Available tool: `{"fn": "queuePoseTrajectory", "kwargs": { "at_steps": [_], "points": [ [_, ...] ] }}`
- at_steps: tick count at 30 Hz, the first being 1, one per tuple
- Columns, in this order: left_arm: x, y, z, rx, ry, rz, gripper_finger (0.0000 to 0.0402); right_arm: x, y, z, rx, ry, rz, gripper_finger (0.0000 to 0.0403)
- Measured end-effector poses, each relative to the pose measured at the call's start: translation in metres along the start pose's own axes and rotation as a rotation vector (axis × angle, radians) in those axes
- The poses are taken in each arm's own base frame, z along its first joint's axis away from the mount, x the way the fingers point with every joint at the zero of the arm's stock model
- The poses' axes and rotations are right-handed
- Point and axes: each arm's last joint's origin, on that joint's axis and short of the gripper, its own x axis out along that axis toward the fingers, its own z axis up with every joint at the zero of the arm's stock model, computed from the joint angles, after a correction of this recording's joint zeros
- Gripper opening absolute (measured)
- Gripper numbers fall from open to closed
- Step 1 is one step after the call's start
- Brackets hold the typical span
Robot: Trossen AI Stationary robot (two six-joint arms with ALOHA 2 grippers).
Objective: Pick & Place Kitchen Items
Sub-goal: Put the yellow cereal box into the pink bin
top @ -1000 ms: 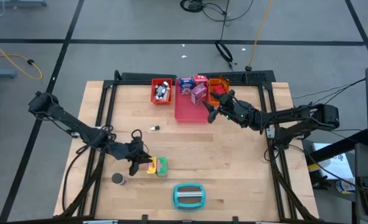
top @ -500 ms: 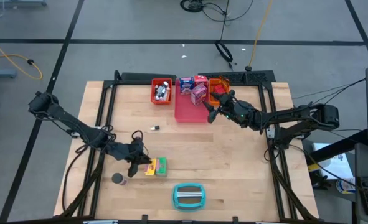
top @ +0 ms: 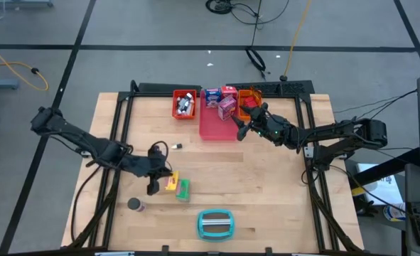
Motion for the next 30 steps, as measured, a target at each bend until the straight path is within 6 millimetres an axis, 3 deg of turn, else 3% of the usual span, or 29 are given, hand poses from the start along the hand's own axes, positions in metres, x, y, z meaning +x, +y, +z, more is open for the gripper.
{"fn": "queuePoseTrajectory", "kwargs": {
  "at_steps": [10,17,24,30],
  "points": [
    [-0.019,0.022,0.049,0.083,-0.105,0.137,0.0003,0.000,0.000,0.000,0.001,0.001,0.002,0.0263],
    [-0.022,0.056,0.069,0.060,-0.174,0.249,0.0004,0.000,0.000,0.000,0.002,0.000,0.002,0.0263],
    [-0.015,0.089,0.093,0.059,-0.295,0.195,0.0005,0.000,0.000,0.000,0.001,0.001,0.003,0.0263],
    [0.007,0.121,0.104,0.067,-0.321,0.237,0.0005,0.000,0.000,0.000,0.001,0.001,0.004,0.0263]
  ]
}}
